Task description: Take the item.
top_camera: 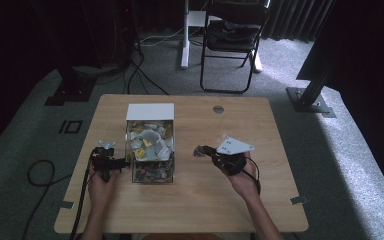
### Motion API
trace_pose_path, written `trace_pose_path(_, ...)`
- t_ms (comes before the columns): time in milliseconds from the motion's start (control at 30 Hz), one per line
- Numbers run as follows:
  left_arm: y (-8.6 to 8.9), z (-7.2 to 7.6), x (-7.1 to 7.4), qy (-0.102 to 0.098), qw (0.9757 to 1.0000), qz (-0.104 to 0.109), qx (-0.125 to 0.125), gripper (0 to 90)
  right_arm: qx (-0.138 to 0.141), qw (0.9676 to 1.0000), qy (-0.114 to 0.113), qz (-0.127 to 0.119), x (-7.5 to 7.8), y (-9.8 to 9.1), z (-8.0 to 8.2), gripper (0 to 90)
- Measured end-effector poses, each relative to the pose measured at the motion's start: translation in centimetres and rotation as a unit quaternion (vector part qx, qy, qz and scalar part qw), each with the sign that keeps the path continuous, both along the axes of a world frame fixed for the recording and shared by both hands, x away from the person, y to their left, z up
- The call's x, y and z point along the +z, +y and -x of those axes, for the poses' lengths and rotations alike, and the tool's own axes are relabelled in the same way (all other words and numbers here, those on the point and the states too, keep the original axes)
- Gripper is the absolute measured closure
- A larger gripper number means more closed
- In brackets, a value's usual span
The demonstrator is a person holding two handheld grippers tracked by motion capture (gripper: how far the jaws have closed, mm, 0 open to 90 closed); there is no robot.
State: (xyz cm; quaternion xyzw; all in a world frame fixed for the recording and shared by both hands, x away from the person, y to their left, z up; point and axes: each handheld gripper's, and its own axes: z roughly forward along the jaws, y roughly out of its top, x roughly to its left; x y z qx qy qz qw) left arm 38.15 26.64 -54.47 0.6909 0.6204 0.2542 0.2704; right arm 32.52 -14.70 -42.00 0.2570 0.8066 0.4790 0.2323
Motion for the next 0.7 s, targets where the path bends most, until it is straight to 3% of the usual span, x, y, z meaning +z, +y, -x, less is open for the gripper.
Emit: trace_pose_path(700, 0.0, 0.0, 0.0, 0.0, 1.0, 0.0, 0.0, 5.8, -0.033, 0.9994, -0.002, -0.008, 0.7, -2.0, -1.4, 90.0)
